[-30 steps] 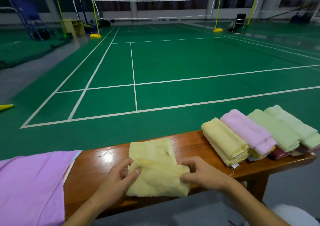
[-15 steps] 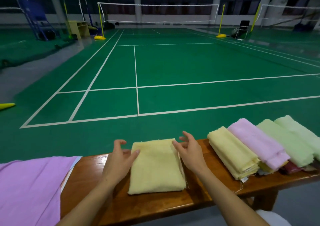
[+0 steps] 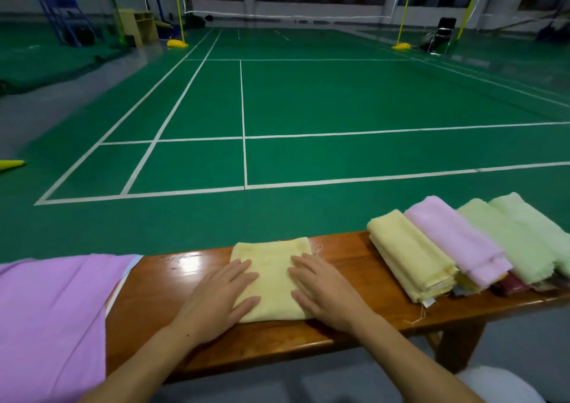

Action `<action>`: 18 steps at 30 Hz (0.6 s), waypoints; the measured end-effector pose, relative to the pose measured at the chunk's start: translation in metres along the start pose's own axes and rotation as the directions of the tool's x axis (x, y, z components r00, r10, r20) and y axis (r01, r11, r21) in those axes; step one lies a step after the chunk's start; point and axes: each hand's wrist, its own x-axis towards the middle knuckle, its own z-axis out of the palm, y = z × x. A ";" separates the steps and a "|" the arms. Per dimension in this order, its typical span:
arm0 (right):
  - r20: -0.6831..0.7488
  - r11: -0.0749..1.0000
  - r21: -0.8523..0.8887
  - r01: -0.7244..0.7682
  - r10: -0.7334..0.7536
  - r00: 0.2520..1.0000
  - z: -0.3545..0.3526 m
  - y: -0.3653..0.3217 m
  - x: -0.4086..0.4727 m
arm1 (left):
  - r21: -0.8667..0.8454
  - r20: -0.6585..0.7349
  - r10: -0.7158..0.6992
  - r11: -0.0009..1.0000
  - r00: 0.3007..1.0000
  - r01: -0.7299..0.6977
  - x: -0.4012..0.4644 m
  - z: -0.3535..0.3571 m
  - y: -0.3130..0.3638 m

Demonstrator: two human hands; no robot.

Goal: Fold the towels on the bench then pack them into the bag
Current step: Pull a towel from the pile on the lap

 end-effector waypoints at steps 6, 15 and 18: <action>0.007 1.000 0.026 0.006 -0.006 1.000 0.006 0.000 -0.005 | -0.049 -0.074 0.126 0.990 0.989 -0.130 -0.010 -0.008 0.000; 0.019 0.989 -0.142 0.046 -0.044 0.999 0.000 -0.014 -0.007 | -0.066 -0.149 0.108 0.991 0.983 -0.118 -0.011 -0.014 0.007; -0.035 0.996 -0.090 -0.002 -0.001 0.999 -0.007 -0.016 -0.008 | -0.267 -0.157 -0.014 0.963 0.987 -0.029 -0.014 -0.019 0.009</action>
